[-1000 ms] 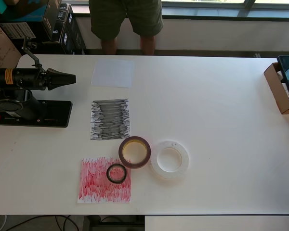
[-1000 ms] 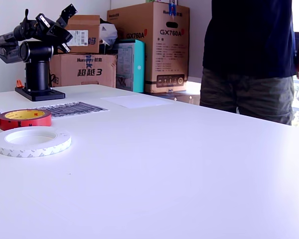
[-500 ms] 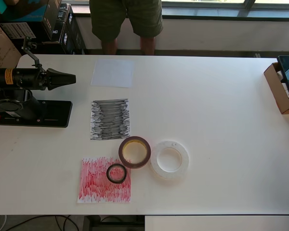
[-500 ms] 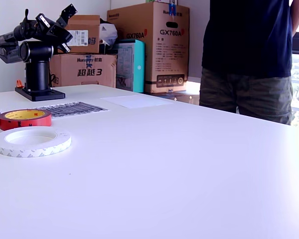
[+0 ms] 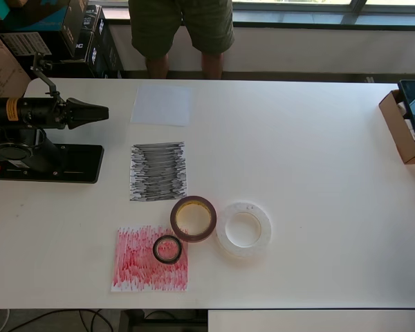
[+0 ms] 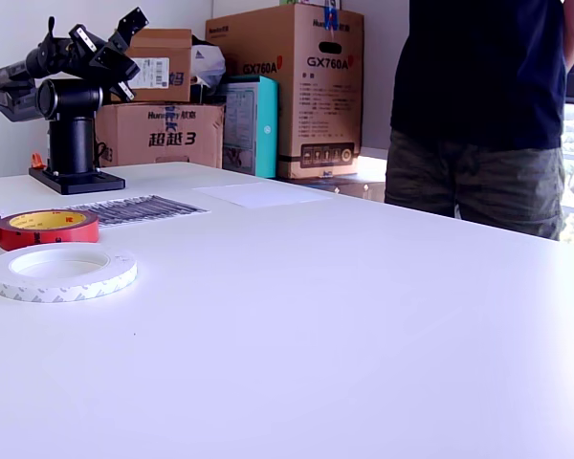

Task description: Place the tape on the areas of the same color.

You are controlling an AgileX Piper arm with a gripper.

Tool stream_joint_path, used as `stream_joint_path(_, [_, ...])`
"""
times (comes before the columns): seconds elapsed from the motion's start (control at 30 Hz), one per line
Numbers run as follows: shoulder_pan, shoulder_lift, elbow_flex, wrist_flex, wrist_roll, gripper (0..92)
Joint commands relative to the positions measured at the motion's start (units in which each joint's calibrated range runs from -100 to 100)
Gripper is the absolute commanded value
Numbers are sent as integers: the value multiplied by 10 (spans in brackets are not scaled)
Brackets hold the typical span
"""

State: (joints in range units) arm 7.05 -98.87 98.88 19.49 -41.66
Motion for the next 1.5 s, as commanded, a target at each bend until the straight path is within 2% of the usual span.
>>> stream_joint_path(0.0, [5,24,-52,1,4,37])
stream_joint_path(0.2, [-4,229,-204,-1,7,37])
stream_joint_path(0.37, [-31,446,-389,2,54,37])
stream_joint_path(0.5, [-63,588,-506,4,58,37])
stream_joint_path(0.67, [-109,695,-548,4,57,37])
stream_joint_path(0.83, [-145,727,-538,9,59,37])
stream_joint_path(0.97, [-157,740,-550,106,92,60])
stream_joint_path(1.17, [-173,776,-601,266,115,176])
stream_joint_path(1.47, [-205,823,-628,394,128,197])
